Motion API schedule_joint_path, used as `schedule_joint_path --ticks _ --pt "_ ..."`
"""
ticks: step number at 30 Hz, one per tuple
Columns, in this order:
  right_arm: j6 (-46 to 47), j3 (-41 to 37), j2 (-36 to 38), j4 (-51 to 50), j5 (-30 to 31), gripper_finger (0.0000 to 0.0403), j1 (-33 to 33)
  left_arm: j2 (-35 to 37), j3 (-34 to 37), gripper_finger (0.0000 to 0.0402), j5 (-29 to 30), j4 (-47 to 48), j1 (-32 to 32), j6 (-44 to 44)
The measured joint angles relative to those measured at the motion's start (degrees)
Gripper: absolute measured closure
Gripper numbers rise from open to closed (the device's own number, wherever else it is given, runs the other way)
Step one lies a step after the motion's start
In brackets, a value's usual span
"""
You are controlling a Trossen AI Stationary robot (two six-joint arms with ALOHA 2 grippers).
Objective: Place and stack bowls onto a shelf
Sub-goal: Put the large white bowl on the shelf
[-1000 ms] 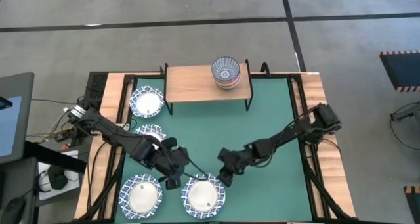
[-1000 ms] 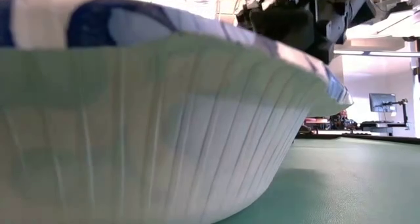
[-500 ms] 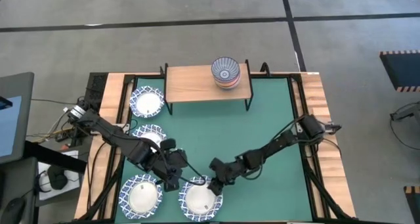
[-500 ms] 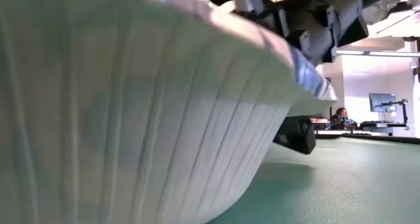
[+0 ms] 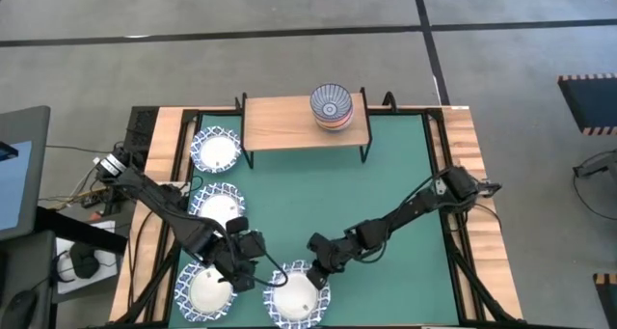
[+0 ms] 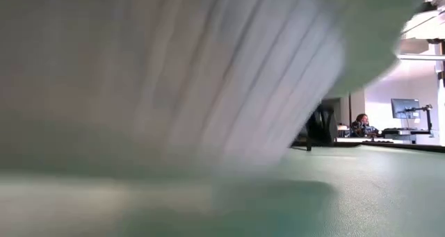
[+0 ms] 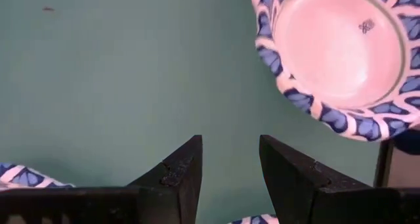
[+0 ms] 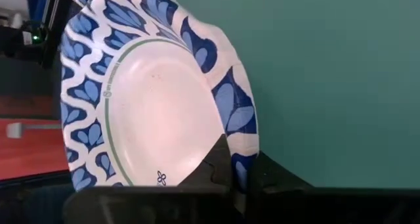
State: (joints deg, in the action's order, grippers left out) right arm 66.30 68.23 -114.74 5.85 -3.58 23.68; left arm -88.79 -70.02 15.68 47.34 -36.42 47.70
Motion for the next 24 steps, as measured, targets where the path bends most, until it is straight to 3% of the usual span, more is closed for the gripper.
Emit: schedule_joint_path --ticks 5,15,24 --pt "-5.0 0.0 4.8 -4.0 1.2 0.0383 -1.5 0.0 0.1 0.0264 1.6 -1.3 1.2 0.0" --pt "-14.1 0.0 15.3 -18.9 11.4 0.0383 -7.4 1.0 0.1 0.0264 1.3 -5.3 9.3 -4.5" --pt "-19.0 0.0 19.5 -29.7 16.6 0.0383 -15.3 10.5 0.0 0.0264 5.5 -1.6 20.5 -4.2"
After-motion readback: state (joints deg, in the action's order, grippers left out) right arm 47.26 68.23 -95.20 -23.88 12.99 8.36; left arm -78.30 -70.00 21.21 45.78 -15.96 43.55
